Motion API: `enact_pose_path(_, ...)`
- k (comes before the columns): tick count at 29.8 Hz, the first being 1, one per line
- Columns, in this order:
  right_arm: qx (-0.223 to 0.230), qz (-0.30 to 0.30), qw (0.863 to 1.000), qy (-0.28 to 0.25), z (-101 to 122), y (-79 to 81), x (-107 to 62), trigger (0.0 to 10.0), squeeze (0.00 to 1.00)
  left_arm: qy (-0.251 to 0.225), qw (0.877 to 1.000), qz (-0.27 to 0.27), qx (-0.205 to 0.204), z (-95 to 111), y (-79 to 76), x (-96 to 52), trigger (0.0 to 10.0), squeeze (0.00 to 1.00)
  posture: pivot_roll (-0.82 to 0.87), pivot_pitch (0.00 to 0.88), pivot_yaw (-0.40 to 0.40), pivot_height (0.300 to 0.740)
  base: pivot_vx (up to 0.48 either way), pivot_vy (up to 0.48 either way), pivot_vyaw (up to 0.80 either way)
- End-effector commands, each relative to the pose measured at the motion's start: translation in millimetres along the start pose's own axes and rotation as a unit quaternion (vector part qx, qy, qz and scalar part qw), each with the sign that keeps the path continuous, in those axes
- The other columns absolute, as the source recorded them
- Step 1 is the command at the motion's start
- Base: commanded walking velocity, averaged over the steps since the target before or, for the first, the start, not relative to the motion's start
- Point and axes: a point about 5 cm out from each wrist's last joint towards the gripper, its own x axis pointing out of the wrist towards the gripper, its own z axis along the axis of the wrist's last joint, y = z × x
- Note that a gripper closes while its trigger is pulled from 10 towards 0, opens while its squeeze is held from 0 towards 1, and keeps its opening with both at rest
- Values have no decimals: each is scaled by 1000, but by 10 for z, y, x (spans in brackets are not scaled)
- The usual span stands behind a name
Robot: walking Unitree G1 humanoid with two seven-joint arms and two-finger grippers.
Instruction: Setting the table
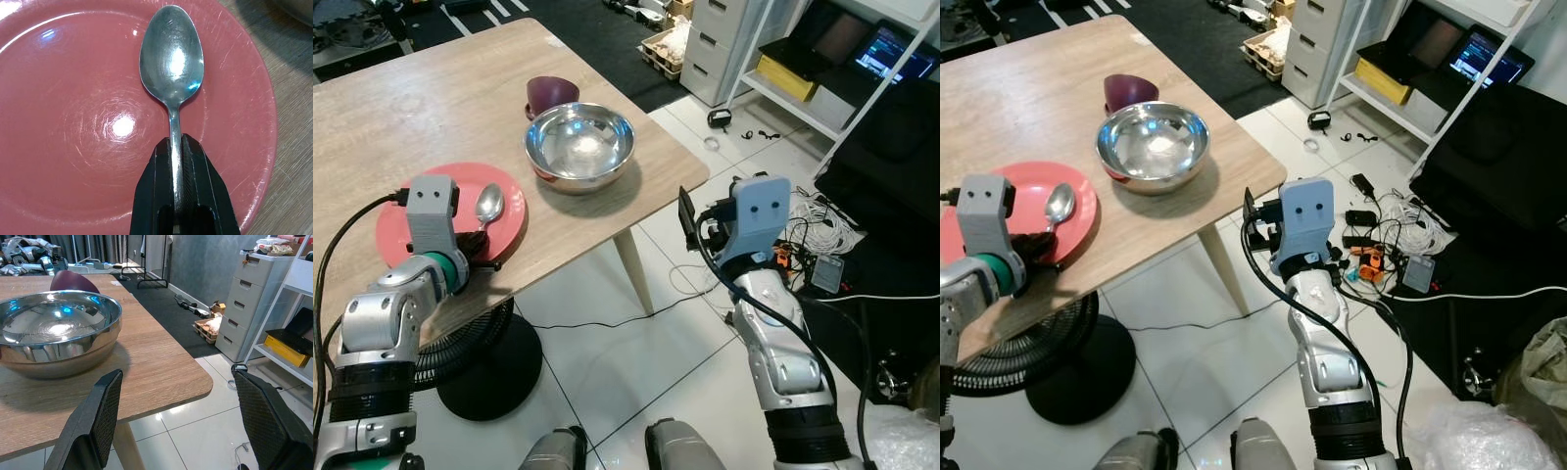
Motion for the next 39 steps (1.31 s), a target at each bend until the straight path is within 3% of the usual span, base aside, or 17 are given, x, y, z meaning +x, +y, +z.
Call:
enact_pose_path(1, -1, -2, 1000, 3, -4, -10, 1, 10000, 0, 47, 999, 11, -2, -220, 55, 24, 0, 0, -109, 76, 43, 740, 0, 0, 0)
enact_pose_path(8, 0, -1, 1000, 3, -6, -4, 2, 10000, 0, -21, 999, 23, 27, 37, 64, -20, 0, 0, -108, 71, 45, 740, 0, 0, 0)
enact_pose_path(9, 0, -1, 1000, 3, -5, -6, 2, 10000, 0, -58, 996, 39, 53, 171, 73, -54, 8824, 0, -107, 69, 46, 740, 0, 0, 0)
enact_pose_path(10, 0, -2, 1000, 2, -1, -11, 2, 10000, 0, -118, 985, 67, 103, 385, 87, -141, 10000, 0, -104, 66, 47, 740, 0, 0, 0)
enact_pose_path(13, 1, -4, 1000, 0, 5, -20, 0, 10000, 0, -212, 958, 86, 171, 719, 15, -345, 10000, 0, -97, 63, 48, 740, 0, 0, 0)
enact_pose_path(16, 1, -4, 1000, 0, 5, -20, 0, 10000, 0, -212, 958, 86, 171, 719, 15, -345, 10000, 0, -97, 63, 48, 740, 0, 0, 0)
enact_pose_path(17, 1, -5, 1000, -1, 8, -18, 2, 10000, 0, -237, 952, 60, 184, 821, -82, -455, 10000, 0, -91, 57, 50, 740, 0, 0, 0)
enact_pose_path(23, 3, -11, 1000, -9, 52, -42, 14, 10000, 0, -239, 948, -28, 210, 901, -296, -619, 10000, 0, -81, 51, 52, 740, 0, 0, 0)
enact_pose_path(25, 0, -6, 1000, -13, 84, -50, 16, 10000, 0, -262, 908, -92, 313, 861, -505, -710, 10000, 0, -77, 41, 55, 740, 0, 0, 0)
enact_pose_path(26, 0, -6, 1000, -13, 84, -50, 16, 10000, 0, -262, 908, -92, 313, 861, -505, -710, 10000, 0, -77, 41, 55, 740, 0, 0, 0)
enact_pose_path(27, -5, 22, 1000, -21, 135, -9, 9, 10000, 0, -253, 894, -133, 346, 788, -596, -723, 10000, 0, -81, 36, 61, 740, 0, 0, 0)
enact_pose_path(30, -5, 22, 1000, -21, 135, -9, 9, 10000, 0, -253, 894, -133, 346, 788, -596, -723, 10000, 0, -81, 36, 61, 740, 0, 0, 0)
enact_pose_path(31, 21, 60, 998, -26, 211, 40, -8, 10000, 0, -243, 889, -172, 348, 738, -660, -728, 10000, 0, -89, 30, 67, 740, 0, 0, 0)
enact_pose_path(33, 38, 102, 993, -38, 312, 73, -35, 10000, 0, -238, 891, -189, 337, 735, -685, -720, 10000, 0, -98, 24, 70, 740, 0, 0, 0)
enact_pose_path(35, 38, 102, 993, -38, 312, 73, -35, 10000, 0, -238, 891, -189, 337, 735, -685, -720, 10000, 0, -98, 24, 70, 740, 0, 0, 0)
enact_pose_path(38, 62, 151, 985, -60, 494, 42, -99, 10000, 0, -248, 899, -179, 314, 810, -660, -689, 10000, 0, -102, 18, 70, 740, 0, 0, 0)
enact_pose_path(39, 96, 211, 970, -68, 617, 31, -220, 10000, 0, -249, 900, -170, 315, 813, -623, -687, 10000, 0, -104, 10, 70, 740, 0, 0, 0)
